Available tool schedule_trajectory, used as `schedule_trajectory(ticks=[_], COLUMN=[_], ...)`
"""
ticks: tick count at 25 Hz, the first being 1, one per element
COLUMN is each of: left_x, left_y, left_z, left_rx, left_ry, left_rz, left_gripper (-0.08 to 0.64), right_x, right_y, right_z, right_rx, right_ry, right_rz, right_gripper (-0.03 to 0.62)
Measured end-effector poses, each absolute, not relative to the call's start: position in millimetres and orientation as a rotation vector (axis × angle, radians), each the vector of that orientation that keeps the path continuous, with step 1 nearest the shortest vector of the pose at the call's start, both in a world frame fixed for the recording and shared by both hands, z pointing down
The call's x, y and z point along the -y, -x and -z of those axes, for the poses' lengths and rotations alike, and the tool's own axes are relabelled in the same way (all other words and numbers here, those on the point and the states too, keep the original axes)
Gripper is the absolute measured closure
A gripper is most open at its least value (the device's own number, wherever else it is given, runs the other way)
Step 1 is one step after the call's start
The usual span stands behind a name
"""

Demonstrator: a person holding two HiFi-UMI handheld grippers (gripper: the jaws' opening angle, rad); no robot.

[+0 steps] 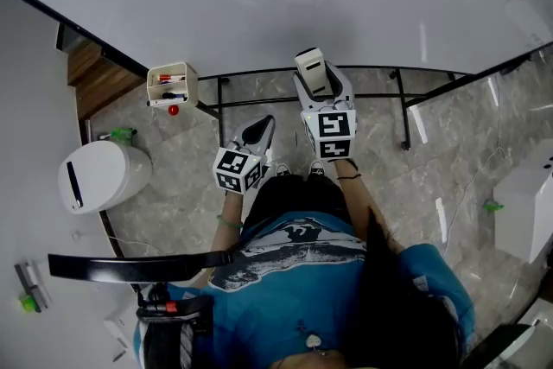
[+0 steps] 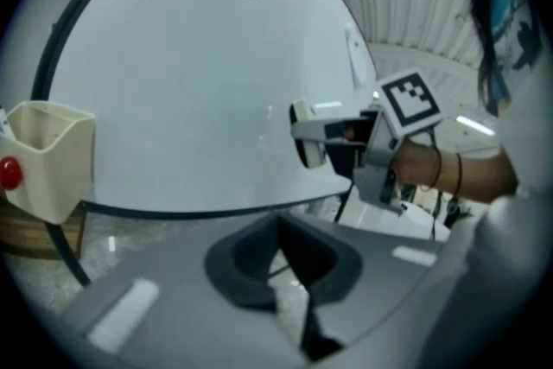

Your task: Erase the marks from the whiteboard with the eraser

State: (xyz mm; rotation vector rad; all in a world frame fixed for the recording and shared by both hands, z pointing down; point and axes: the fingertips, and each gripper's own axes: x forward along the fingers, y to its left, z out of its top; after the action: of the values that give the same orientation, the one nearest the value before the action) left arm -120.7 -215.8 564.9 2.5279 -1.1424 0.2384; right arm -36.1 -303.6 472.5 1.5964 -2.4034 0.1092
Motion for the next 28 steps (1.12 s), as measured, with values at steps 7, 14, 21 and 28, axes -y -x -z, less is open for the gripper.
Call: schedule_trajectory(ticks=[7, 14, 21, 28], left_x=[210, 197, 155, 79], left_y=[107, 75, 28, -24], left_z=[-563, -546, -527, -525], left_rx=[1.102, 1.112, 1.172, 1.259], left_ry=[-2.551, -2.59, -2.572, -2.541], left_rz=[-0.25, -0.246, -0.173, -0.15], left_gripper=[0.558, 0.558, 0.558, 0.558], right_x=[266, 218, 161, 90], right_y=[21, -12, -68, -112], right_z=[-510, -526, -520, -520], right_rx=[2.37, 2.355, 2.37, 2.437], right_ry=[-1.547, -1.5, -1.49, -1.394], right_rz=[-0.237, -0.272, -0.262, -0.244], right_gripper=[0.33, 0.33, 0.33, 0.33])
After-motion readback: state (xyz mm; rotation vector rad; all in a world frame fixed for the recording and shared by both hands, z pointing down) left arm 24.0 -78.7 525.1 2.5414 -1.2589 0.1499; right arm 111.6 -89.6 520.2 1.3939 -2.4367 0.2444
